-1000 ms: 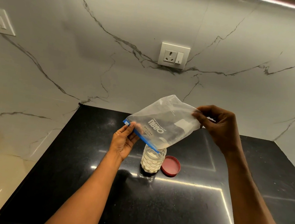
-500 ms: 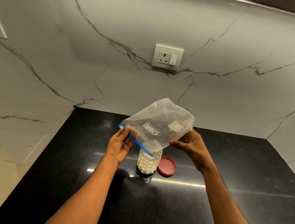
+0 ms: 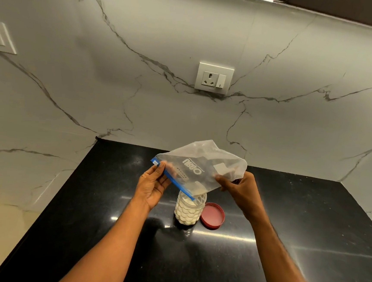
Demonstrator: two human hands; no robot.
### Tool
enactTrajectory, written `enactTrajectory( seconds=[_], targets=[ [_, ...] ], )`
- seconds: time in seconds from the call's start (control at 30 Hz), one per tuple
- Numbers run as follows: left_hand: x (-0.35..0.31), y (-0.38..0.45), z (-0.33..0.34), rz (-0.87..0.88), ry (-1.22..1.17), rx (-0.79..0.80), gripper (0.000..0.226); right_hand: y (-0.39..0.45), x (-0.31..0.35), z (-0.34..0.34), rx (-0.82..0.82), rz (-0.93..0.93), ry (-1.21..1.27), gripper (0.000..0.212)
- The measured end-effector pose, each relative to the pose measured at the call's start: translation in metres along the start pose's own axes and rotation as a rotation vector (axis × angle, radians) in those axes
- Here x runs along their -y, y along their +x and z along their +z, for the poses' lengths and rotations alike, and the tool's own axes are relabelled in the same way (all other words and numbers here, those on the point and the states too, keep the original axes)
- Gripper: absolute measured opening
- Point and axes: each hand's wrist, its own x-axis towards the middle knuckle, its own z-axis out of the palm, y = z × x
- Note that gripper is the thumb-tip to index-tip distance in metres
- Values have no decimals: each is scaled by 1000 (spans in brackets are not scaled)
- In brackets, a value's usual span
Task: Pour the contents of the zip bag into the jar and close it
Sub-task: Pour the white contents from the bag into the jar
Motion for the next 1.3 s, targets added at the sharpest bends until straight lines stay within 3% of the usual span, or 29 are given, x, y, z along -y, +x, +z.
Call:
enactTrajectory(
  seconds=[0.27, 0.67, 0.87, 1.3],
  targets=[
    [2, 1, -5, -18, 19, 3, 29, 10, -10, -6, 24, -5, -188, 25],
    [2, 3, -12, 1, 40, -14, 29, 14, -7, 0, 0, -43, -94, 18],
    [4, 4, -15, -7, 18, -37, 28, 14, -12, 11, -50, -54, -28, 32],
    [9, 4, -19, -26, 17, -65, 29, 15, -7, 13, -41, -147, -138, 33]
  ],
)
